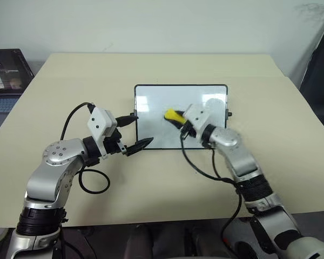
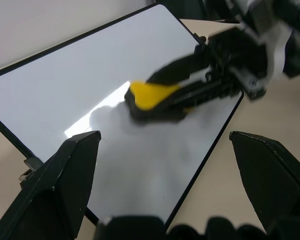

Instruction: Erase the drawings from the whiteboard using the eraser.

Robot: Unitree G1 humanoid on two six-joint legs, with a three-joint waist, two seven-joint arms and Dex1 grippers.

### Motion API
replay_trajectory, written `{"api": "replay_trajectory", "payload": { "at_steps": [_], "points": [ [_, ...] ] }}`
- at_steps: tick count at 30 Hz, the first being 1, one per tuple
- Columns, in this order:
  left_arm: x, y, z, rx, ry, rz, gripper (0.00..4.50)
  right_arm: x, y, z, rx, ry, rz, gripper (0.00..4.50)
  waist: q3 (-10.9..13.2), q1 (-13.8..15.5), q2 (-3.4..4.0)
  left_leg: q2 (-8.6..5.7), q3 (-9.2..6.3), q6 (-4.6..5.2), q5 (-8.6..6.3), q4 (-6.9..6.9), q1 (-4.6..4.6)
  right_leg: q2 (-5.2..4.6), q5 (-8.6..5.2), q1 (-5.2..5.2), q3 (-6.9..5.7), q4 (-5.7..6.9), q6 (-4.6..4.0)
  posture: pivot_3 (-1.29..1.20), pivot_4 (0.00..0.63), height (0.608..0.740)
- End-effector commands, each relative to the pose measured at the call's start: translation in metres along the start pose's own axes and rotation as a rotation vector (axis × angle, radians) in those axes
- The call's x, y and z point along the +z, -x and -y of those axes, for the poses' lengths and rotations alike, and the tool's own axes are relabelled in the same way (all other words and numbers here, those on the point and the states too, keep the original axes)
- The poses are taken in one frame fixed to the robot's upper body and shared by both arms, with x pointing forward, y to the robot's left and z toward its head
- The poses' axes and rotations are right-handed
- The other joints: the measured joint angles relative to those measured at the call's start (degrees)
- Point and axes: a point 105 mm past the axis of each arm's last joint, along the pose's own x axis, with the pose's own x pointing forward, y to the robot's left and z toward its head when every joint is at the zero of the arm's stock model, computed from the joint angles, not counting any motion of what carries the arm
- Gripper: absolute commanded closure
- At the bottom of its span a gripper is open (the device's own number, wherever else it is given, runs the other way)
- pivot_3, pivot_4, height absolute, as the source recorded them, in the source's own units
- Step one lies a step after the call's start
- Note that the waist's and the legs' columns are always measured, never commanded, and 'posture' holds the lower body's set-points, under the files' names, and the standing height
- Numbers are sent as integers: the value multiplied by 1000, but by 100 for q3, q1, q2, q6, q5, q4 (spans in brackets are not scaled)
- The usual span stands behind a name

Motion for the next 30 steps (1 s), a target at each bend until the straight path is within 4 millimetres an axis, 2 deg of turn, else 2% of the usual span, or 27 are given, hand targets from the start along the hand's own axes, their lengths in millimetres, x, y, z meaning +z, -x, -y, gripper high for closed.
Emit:
{"api": "replay_trajectory", "payload": {
  "at_steps": [1,3,7,12,16,19,23,27,30],
  "points": [
    [9,0,-1,4,-25,32,0,27,19,19,-67,13,68,3523,0,2,0,1,1,0,0,-1,0,1,0,0,1,-3,0,0,150,740],
    [8,0,-1,1,-21,30,0,26,32,34,-130,49,44,3523,0,12,0,1,3,0,-1,-4,0,1,-1,0,1,-7,0,0,150,740],
    [7,0,1,-7,-19,31,0,21,54,50,-191,39,9,3523,0,28,-1,-4,8,0,-1,-3,0,0,-1,1,5,-7,0,0,150,740],
    [9,-2,3,-23,-22,40,0,6,85,26,-96,-97,-68,3523,0,45,0,-1,10,1,-1,-7,0,2,-1,2,3,-13,0,0,150,740],
    [13,-3,9,-40,-16,58,0,-2,116,26,-152,-189,-148,3523,1,57,0,-4,9,1,-1,-6,-1,2,-2,3,4,-15,1,0,150,740],
    [15,-4,21,-97,-4,76,0,-10,139,30,-222,-230,-224,3523,0,55,-1,-7,7,1,-1,-5,-1,2,-2,6,5,-14,2,0,150,740],
    [17,-5,39,-209,10,83,0,-36,169,33,-306,-232,-388,3523,1,57,0,-6,10,1,-1,-5,-1,2,-2,9,-1,-17,2,0,150,740],
    [22,-11,53,-311,18,110,0,-61,184,36,-388,-260,-488,3523,0,43,0,-8,12,1,-1,-5,0,3,-6,8,3,-15,9,0,150,740],
    [25,-15,60,-372,15,130,0,-71,190,42,-444,-276,-527,3523,0,46,0,-13,12,2,-1,-3,0,7,-7,8,3,-14,11,0,150,740]
  ]
}}
